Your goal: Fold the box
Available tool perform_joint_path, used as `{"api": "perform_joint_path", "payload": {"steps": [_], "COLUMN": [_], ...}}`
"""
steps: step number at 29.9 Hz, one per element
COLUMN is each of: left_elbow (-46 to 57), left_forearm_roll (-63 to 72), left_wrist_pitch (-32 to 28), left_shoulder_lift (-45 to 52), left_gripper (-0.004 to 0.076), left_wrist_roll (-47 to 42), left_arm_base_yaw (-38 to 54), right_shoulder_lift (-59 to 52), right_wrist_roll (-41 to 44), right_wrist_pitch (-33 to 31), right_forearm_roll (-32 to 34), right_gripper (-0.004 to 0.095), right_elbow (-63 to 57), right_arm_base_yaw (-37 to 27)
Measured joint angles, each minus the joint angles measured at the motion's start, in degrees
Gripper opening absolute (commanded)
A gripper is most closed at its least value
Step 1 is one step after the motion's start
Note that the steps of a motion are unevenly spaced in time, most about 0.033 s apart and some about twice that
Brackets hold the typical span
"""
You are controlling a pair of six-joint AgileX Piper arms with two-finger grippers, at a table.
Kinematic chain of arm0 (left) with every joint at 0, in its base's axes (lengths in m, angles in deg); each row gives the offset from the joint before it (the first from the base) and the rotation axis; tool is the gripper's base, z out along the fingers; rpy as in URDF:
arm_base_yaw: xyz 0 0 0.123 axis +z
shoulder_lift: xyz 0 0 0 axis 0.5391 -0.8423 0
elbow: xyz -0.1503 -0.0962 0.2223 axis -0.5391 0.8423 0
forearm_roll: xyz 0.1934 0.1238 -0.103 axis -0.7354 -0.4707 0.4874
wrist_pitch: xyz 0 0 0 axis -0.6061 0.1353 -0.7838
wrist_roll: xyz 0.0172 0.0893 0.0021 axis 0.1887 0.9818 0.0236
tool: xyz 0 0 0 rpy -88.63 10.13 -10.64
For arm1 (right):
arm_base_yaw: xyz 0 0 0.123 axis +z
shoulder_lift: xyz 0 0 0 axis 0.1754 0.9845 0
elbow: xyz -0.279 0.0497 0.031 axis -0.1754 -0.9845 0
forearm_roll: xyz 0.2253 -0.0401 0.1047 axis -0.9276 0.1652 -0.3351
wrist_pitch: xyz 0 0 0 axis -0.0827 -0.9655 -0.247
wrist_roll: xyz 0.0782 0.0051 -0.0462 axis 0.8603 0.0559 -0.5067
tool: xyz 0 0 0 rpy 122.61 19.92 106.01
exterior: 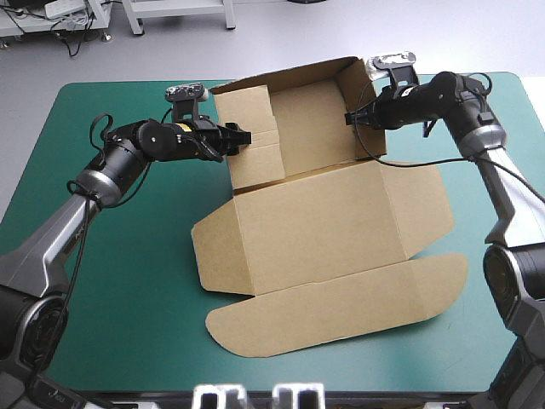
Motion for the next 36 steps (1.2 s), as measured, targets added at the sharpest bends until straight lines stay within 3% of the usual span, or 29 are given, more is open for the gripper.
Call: {"api": "perform_joint_path", "payload": {"steps": [7, 12, 15, 24, 36], "left_elbow": [-0.11, -0.11, -0.11, -3.43, -19.62], "left_forearm_roll": [-9.42, -9.95, -10.94, -11.49, -19.59], "left_wrist_pitch": [1.93, 2.27, 2.93, 7.52, 25.44], "left_shoulder_lift": [-0.05, -0.05, -0.18, -0.63, -9.81], "left_gripper": [0.0293, 0.0069, -0.0008, -0.0009, -0.0009], "left_wrist_roll": [-9.96, -11.35, -11.35, -8.68, -7.44], "left_arm_base_yaw": [-0.11, -0.11, 0.10, 0.27, -4.63], "right_shoulder_lift": [0.30, 0.30, 0.30, 0.30, 0.86], "right_wrist_roll": [-1.31, -1.67, -1.95, -0.17, 9.39], "right_wrist_pitch": [-2.14, -2.51, -2.51, -4.07, -14.81], "right_forearm_roll": [-2.47, -2.51, -2.45, 0.68, 10.67], "right_gripper": [-0.0018, -0.0018, -0.0018, -0.0018, -0.0017], "right_elbow": [-0.29, -0.29, -0.29, -0.29, 0.02], "right_arm_base_yaw": [0.26, 0.26, 0.20, 0.20, 0.63]}}
